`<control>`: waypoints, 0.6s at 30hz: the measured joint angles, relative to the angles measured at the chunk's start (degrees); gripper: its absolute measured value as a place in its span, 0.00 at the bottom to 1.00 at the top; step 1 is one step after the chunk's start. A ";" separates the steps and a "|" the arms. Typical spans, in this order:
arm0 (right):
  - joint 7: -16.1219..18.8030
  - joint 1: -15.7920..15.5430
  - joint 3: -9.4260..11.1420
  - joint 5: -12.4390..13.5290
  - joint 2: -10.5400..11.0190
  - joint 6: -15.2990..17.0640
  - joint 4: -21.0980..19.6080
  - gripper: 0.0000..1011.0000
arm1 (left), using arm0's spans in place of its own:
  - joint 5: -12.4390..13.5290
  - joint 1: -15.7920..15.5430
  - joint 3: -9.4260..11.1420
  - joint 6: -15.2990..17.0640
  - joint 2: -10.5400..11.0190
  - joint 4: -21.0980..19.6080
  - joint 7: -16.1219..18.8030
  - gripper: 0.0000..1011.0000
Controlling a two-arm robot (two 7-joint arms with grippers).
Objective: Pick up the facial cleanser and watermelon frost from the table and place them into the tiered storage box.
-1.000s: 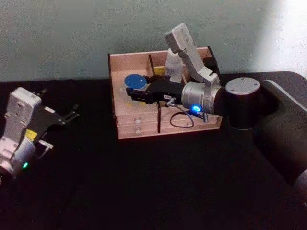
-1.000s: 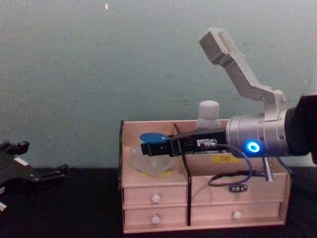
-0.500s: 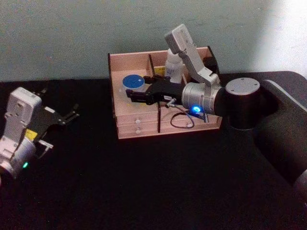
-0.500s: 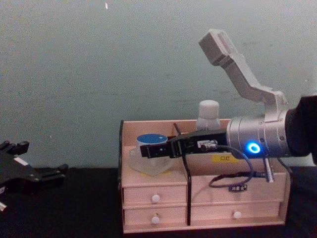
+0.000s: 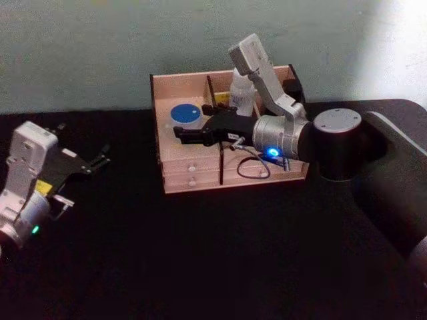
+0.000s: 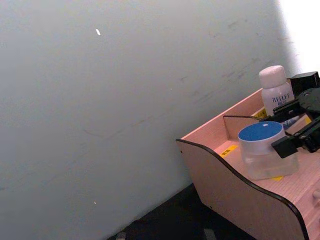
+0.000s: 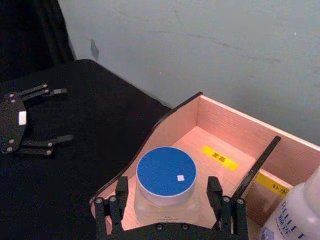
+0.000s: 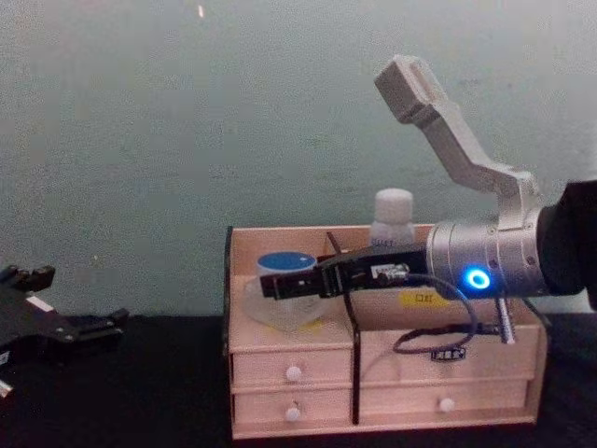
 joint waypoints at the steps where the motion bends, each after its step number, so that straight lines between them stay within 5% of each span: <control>1: 0.00 0.00 0.00 0.00 0.00 0.00 0.00 0.99 | 0.00 0.00 0.00 0.00 0.00 0.00 0.00 0.99; 10: -0.37 -2.17 0.75 -0.33 1.64 -0.72 -4.85 0.99 | 0.00 0.00 0.00 0.00 0.00 0.00 0.00 0.99; 17: -0.20 -6.76 2.20 0.86 6.23 0.84 -14.15 0.99 | 0.00 0.00 0.00 0.00 0.00 0.00 0.00 0.99; 18: -0.11 -8.63 2.91 1.63 8.19 1.46 -17.41 0.99 | 0.00 0.00 0.00 0.00 0.00 0.00 0.00 0.99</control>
